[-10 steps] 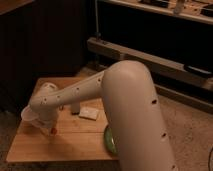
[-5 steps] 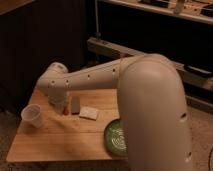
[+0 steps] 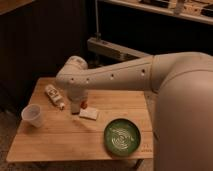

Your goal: Place the pepper in the ceramic bowl

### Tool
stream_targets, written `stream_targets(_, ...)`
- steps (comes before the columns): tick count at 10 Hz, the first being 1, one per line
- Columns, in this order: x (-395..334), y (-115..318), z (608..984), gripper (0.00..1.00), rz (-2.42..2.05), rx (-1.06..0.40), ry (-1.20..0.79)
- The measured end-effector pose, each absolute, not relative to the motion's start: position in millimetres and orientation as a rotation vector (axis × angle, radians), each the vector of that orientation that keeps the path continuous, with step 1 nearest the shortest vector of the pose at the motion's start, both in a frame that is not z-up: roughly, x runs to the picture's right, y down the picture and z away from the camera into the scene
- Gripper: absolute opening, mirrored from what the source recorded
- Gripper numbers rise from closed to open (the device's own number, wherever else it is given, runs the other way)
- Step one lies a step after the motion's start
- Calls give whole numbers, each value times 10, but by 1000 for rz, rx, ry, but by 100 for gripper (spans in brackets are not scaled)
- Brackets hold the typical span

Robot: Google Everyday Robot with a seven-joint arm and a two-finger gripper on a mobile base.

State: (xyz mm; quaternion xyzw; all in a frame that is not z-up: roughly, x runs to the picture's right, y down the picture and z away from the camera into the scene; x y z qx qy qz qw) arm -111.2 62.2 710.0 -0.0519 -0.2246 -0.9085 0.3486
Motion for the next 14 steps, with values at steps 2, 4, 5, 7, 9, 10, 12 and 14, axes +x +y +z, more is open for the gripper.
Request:
stream_targets(2,-682,562,6881,0,-2294,-153,-497)
stream_targets(4,-305,539,6709,0,-2213,-192,-417)
stream_targets(5,-174,538,6665,0,-2130,-225,-369)
stream_targets(7,-97,549,6657,0,-2053,-273,-328)
stream_targets(9,-75,581,6692,0,-1957,-350,-298)
stream_targets(10,-66,592,6709,0,-1900,-378,-282)
stream_targets(12,-43,616,6748,0,-1831,-428,-263)
stream_targets(14,-30,614,6747,0,-1828,-428,-262)
